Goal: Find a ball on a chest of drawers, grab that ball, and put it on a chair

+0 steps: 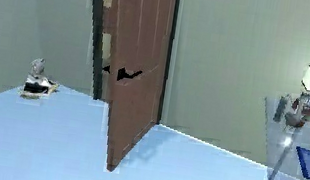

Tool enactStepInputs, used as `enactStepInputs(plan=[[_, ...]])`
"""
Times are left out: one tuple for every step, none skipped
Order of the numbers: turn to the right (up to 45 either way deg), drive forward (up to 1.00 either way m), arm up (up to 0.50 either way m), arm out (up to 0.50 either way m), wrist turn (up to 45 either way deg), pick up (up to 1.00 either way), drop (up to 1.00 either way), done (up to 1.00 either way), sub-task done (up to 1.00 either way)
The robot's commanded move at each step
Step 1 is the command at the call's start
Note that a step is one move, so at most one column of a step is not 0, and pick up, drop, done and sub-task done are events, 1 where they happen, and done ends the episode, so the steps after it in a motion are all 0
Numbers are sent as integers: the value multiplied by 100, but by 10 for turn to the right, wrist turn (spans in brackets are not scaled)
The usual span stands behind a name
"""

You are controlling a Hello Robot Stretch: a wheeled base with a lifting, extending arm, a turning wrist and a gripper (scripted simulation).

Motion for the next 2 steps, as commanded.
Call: enactStepInputs(plan=[[0,30,0,0,0,0,0,0,0],[-180,0,0,0,0,0,0,0,0]])
